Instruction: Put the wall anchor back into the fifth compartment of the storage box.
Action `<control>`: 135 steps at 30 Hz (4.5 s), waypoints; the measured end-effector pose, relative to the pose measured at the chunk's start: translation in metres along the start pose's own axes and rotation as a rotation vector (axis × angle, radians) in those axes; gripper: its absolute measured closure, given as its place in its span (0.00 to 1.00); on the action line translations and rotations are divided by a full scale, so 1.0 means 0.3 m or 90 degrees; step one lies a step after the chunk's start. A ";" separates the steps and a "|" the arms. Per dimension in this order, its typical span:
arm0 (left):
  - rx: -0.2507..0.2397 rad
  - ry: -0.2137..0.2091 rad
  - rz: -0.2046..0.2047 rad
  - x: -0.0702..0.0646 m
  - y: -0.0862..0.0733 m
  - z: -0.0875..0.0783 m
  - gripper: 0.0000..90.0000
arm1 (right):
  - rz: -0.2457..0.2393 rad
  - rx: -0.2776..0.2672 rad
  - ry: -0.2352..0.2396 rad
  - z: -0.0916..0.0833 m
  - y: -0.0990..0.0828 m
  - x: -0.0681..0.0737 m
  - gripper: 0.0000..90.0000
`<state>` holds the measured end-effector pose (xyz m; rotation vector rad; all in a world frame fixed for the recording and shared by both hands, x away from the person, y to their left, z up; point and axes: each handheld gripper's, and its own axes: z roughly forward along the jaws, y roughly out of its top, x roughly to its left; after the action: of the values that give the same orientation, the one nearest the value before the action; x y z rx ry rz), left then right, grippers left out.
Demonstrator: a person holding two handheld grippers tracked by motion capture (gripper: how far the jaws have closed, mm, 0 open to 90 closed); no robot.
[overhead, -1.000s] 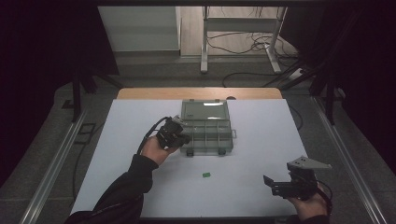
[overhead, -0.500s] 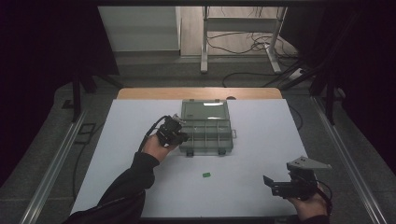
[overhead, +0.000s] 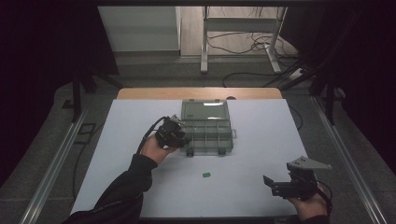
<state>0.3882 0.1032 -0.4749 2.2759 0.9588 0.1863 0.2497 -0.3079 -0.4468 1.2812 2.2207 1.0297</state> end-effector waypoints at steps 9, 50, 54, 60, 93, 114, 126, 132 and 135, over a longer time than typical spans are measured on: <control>-0.013 -0.004 0.016 -0.041 -0.001 -0.032 0.33 | -0.002 0.000 0.000 0.000 0.000 0.001 0.01; 0.035 -0.063 0.058 -0.209 -0.054 -0.004 0.02 | -0.006 0.002 0.001 0.003 0.003 0.003 0.01; 0.044 -0.075 0.061 -0.223 -0.056 0.019 0.09 | -0.006 0.001 0.002 0.003 0.002 0.003 0.01; 0.060 -0.082 0.095 -0.248 -0.058 0.054 0.32 | -0.004 0.002 0.003 0.003 0.002 0.002 0.01; 0.113 -0.101 0.133 -0.302 -0.068 0.164 0.93 | -0.008 0.007 0.006 0.005 0.003 0.003 0.01; 0.088 -0.098 0.107 -0.270 -0.031 0.095 0.93 | -0.021 0.009 -0.005 0.006 0.002 0.006 0.01; 0.066 -0.085 0.081 -0.223 -0.015 0.049 0.93 | -0.017 0.005 0.003 0.005 0.002 0.003 0.01; 0.054 -0.076 0.069 -0.193 -0.005 0.022 0.93 | -0.014 0.005 0.003 0.005 0.002 0.000 0.01; 0.041 -0.064 0.062 -0.178 -0.001 0.004 0.93 | -0.006 0.002 0.000 0.003 0.001 -0.002 0.01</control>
<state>0.3499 0.0662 -0.4698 2.3697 0.8139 0.0823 0.2508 -0.3080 -0.4473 1.2713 2.2276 1.0227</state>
